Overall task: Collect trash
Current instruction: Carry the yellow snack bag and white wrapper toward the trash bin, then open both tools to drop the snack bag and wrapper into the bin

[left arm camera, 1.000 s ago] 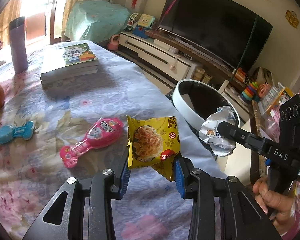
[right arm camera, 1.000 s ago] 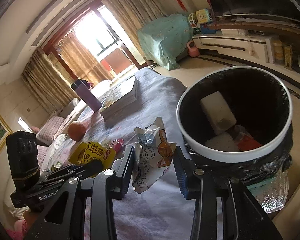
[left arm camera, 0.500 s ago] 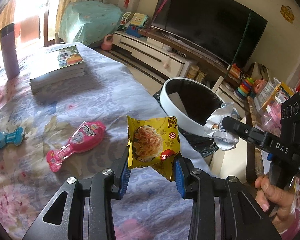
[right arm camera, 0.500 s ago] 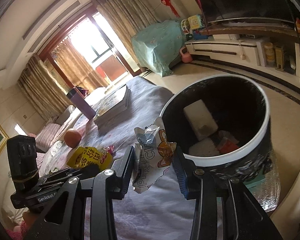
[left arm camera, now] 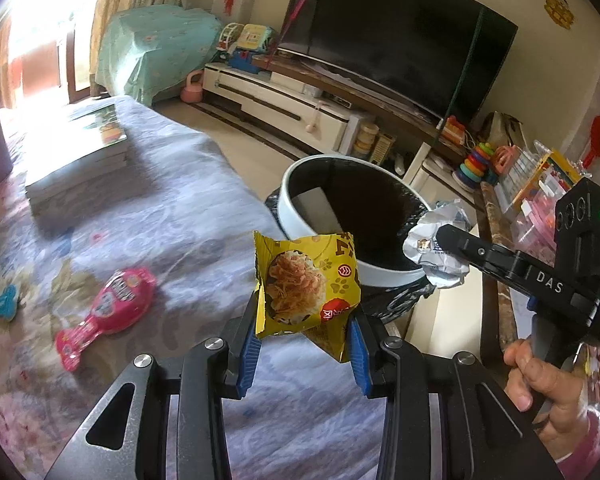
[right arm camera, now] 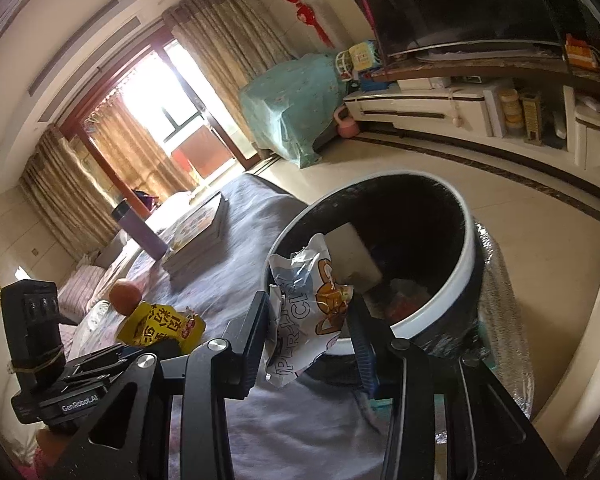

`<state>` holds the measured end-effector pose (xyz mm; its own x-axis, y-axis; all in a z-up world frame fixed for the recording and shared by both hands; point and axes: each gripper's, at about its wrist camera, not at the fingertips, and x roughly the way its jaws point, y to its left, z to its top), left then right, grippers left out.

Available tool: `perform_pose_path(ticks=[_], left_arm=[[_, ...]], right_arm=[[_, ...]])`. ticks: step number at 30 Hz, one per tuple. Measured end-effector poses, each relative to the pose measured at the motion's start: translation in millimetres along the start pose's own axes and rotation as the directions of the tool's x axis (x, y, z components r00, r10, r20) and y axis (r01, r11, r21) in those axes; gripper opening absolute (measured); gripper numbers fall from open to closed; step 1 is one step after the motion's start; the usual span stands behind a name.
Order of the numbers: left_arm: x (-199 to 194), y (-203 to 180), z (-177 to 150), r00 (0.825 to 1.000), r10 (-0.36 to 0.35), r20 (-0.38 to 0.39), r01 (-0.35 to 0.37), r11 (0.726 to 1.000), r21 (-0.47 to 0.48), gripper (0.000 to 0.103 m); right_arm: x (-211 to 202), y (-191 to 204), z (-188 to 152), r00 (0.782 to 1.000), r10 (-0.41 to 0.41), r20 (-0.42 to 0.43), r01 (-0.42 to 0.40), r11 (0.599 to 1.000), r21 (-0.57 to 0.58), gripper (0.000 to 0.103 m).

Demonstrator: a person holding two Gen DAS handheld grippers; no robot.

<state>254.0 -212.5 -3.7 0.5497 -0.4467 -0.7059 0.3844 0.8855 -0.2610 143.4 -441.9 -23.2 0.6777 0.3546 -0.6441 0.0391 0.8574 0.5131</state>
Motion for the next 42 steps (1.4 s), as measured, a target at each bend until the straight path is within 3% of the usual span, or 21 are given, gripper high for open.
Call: perform_pose_path(ticks=[15,42], left_arm=[[37.6,-24.0,33.0,1.000,-0.015,-0.006,0.015,0.999,0.037,0.037],[96.3,-44.0,65.7,0.998,-0.007,-0.064,0.011,0.998,0.066,0.038]], right_arm=[[1.1,-21.0,27.2,0.999,-0.045,0.021,0.045,0.999,-0.006,0.043],[27.9,-41.0,55.5,0.996,-0.083,-0.033,0.082,0.996,-0.031,0.044]])
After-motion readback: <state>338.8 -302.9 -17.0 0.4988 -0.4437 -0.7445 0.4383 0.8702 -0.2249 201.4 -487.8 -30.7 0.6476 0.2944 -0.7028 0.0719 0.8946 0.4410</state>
